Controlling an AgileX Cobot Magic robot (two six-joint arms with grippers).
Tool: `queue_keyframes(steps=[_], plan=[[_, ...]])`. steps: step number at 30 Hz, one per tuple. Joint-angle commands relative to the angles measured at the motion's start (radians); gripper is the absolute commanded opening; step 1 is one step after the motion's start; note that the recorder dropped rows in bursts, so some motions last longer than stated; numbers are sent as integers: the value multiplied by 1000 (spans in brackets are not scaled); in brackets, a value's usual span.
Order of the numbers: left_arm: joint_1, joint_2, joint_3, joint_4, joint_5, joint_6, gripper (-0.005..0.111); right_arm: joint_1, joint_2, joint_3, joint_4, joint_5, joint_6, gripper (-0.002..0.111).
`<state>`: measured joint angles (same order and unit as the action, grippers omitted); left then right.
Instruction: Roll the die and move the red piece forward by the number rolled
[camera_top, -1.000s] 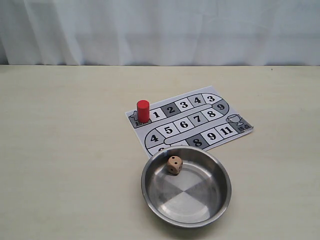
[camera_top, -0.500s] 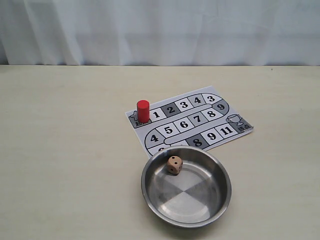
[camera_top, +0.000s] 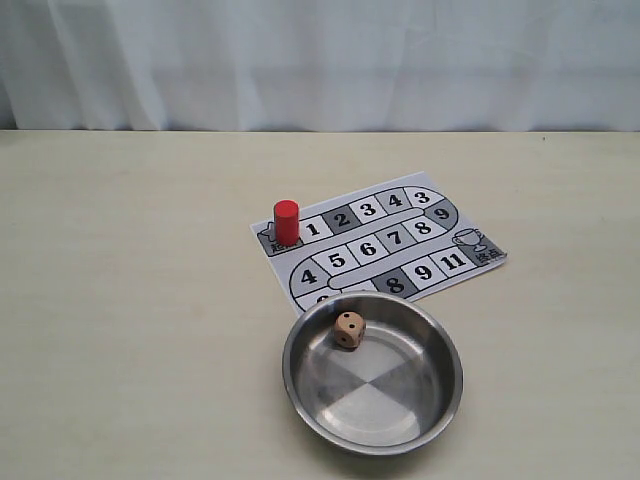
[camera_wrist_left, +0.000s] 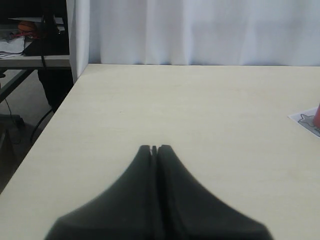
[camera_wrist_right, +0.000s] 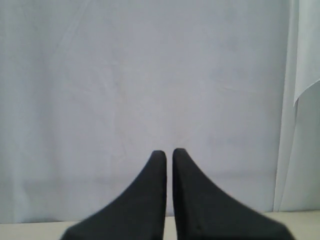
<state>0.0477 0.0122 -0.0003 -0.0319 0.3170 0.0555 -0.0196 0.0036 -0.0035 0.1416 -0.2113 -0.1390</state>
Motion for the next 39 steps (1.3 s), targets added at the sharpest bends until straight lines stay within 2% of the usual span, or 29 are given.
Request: queue_keyframes(steps=[1, 12, 22, 29, 39], plan=[[-1, 0, 0, 1, -9, 0, 0, -6, -4, -44, 8, 35, 3, 4], [-1, 0, 0, 1, -9, 0, 0, -6, 9, -291, 6, 239, -7, 4], [-1, 0, 0, 1, -9, 0, 0, -6, 173, -486, 6, 490, -7, 4], [-1, 0, 0, 1, -9, 0, 0, -6, 304, -520, 6, 495, -7, 4], [-1, 0, 0, 1, -9, 0, 0, -6, 390, -520, 6, 366, -7, 4]])
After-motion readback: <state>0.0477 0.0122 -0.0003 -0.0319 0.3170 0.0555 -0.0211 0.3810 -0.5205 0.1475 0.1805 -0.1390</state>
